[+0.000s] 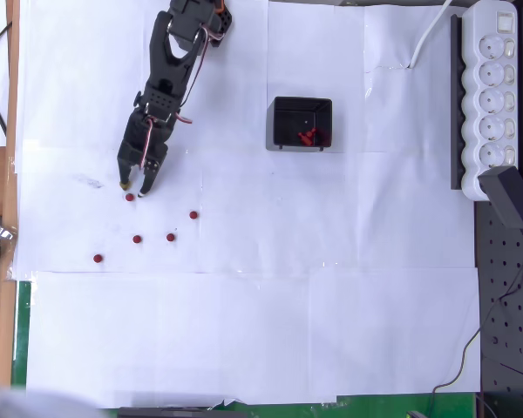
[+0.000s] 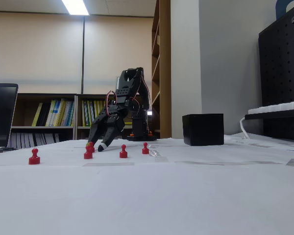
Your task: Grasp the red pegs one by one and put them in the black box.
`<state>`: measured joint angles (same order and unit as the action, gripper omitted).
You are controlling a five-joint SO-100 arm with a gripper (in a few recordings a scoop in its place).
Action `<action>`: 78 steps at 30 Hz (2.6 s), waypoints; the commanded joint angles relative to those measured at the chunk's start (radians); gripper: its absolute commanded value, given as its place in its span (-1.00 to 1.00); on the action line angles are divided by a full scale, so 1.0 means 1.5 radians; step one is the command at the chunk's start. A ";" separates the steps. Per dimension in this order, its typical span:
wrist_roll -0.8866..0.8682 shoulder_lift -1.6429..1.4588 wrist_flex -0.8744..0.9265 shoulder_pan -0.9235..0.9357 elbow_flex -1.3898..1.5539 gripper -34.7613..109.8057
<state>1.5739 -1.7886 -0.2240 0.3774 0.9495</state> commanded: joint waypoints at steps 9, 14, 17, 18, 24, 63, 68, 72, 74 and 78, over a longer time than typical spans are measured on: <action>-0.004 -0.039 -0.035 0.011 0.054 -0.37; -0.006 -0.048 -0.036 0.013 0.061 -0.37; -0.007 -0.048 -0.035 0.013 0.060 -0.38; -0.007 -0.048 -0.035 0.013 0.060 -0.40; -0.006 -0.048 -0.029 0.013 0.060 -0.52; 0.476 0.255 1.270 -0.740 0.614 -0.52; 0.515 0.200 1.202 -0.791 0.577 -0.52; 0.516 0.170 1.117 -0.778 0.517 -0.52; 0.509 0.150 1.076 -0.769 0.484 -0.52; 0.499 0.133 1.010 -0.757 0.428 -0.51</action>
<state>2.3240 -1.5877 1.3499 -0.7609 1.5969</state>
